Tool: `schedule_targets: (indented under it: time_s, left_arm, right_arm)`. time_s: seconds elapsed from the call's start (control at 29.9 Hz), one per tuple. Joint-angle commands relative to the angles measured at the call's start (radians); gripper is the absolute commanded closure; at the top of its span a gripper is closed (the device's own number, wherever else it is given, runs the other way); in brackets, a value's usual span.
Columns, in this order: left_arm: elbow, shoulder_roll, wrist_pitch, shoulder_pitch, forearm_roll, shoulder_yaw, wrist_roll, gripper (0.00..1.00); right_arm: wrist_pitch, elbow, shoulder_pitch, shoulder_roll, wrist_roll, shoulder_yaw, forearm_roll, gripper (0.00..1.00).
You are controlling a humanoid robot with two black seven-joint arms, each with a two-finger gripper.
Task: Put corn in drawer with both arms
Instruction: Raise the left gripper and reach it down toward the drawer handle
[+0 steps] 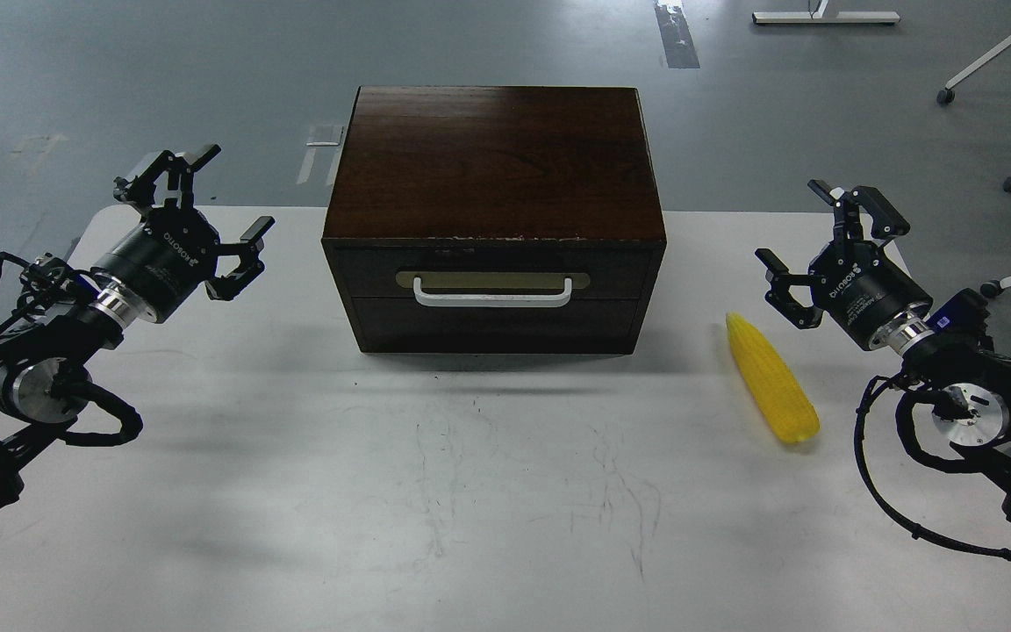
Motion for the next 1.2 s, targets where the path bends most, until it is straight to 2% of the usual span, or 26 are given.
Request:
schedule_targets:
  time_s: [0.0, 0.27, 0.5, 0.7, 0.77, 0.9, 0.94, 1.07, 1.1, 1.17]
  left_arm:
    - [0.000, 0.004, 0.000, 0.000, -0.002, -0.001, 0.000, 0.02]
    - [0.009, 0.018, 0.000, -0.014, 0.003, 0.001, 0.000, 0.02]
    - [0.051, 0.083, 0.000, -0.028, 0.012, -0.045, 0.000, 0.02]
    - [0.031, 0.107, 0.000, -0.189, 0.204, -0.056, 0.000, 0.02]
    - [-0.047, 0.122, 0.000, -0.297, 0.363, -0.056, 0.000, 0.02]
    - [-0.182, 0.122, 0.000, -0.406, 0.614, -0.073, 0.000, 0.02]
    - [-0.248, 0.116, 0.000, -0.432, 0.729, -0.088, 0.000, 0.02]
    - [-0.437, 0.029, 0.000, -0.462, 1.195, -0.102, 0.000, 0.02]
    - [-0.437, 0.029, 0.000, -0.462, 1.196, -0.102, 0.000, 0.02]
    - [-0.478, -0.023, 0.000, -0.468, 1.413, -0.099, 0.000, 0.02]
  right_arm:
    - [0.000, -0.001, -0.001, 0.001, 0.000, -0.001, 0.000, 0.00]
    - [0.000, -0.001, -0.001, 0.001, 0.000, 0.001, -0.002, 0.00]
    - [0.000, -0.001, 0.000, -0.001, 0.000, -0.001, -0.005, 0.00]
    - [0.000, -0.001, 0.000, 0.001, 0.000, -0.005, -0.008, 0.00]
    - [0.000, -0.001, 0.000, -0.001, 0.000, -0.007, -0.012, 0.00]
    - [0.000, -0.001, -0.001, -0.010, 0.000, -0.009, -0.014, 0.00]
    - [0.000, -0.001, -0.001, -0.013, 0.000, -0.012, -0.015, 0.00]
    - [0.000, -0.001, -0.001, -0.013, 0.000, -0.009, -0.015, 0.00]
    - [0.000, -0.001, -0.001, -0.013, 0.000, -0.009, -0.015, 0.00]
    - [0.000, -0.002, -0.001, -0.013, 0.000, -0.012, -0.017, 0.00]
